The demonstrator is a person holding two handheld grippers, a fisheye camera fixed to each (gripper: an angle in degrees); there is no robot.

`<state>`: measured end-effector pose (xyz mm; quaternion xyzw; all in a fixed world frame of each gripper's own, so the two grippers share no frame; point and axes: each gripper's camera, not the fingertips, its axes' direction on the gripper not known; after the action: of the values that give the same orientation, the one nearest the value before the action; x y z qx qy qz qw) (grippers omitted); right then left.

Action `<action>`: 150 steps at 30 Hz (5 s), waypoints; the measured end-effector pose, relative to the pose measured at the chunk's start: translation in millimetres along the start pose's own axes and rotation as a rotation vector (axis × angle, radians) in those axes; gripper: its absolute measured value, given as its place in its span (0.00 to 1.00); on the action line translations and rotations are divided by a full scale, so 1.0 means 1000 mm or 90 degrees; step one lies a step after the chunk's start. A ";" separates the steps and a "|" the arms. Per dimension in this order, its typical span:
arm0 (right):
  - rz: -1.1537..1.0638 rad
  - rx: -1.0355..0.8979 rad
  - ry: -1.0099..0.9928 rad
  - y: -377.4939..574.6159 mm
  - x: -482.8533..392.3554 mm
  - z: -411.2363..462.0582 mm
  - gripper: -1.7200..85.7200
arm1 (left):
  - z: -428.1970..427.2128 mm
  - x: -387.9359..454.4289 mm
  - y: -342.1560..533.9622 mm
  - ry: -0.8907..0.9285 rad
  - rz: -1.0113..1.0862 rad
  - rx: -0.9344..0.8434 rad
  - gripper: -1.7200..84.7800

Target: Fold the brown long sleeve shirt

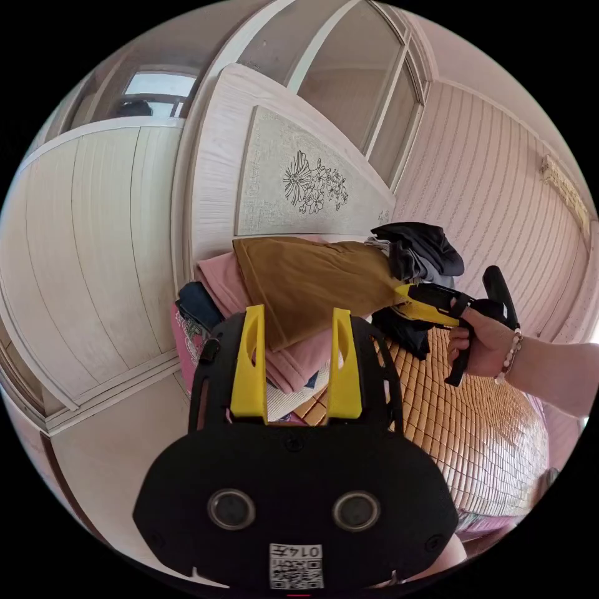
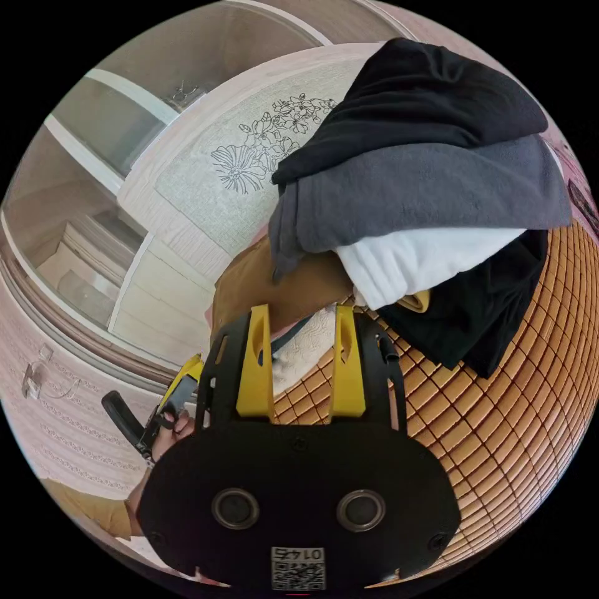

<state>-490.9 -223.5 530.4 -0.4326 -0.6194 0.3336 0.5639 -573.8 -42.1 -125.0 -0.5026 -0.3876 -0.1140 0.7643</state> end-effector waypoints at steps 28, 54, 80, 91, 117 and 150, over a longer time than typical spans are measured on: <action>0.159 0.008 0.427 0.313 0.147 -0.375 0.09 | -0.035 0.274 0.051 0.450 0.280 -0.294 0.02; 0.049 -0.032 0.319 0.316 0.163 -0.328 0.05 | 0.131 0.523 0.055 0.387 0.531 -0.438 0.09; 0.399 0.197 0.381 0.515 0.184 -0.615 0.09 | 0.058 0.586 0.068 0.389 0.481 -0.404 0.13; 0.378 0.080 0.497 0.504 0.195 -0.626 0.04 | 0.041 0.582 0.110 0.343 0.500 -0.460 0.09; 0.002 0.678 0.259 0.548 -0.137 -1.016 0.03 | -0.337 0.468 -0.103 0.614 0.375 0.025 0.01; -0.402 0.733 0.443 0.516 -0.485 -1.146 0.02 | -0.699 0.357 -0.152 0.587 0.339 0.526 0.01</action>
<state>718.3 -543.1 28.6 0.0493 -0.2270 0.2708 0.9342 -85.3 -635.3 94.7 -0.1473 0.1038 0.0328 0.9831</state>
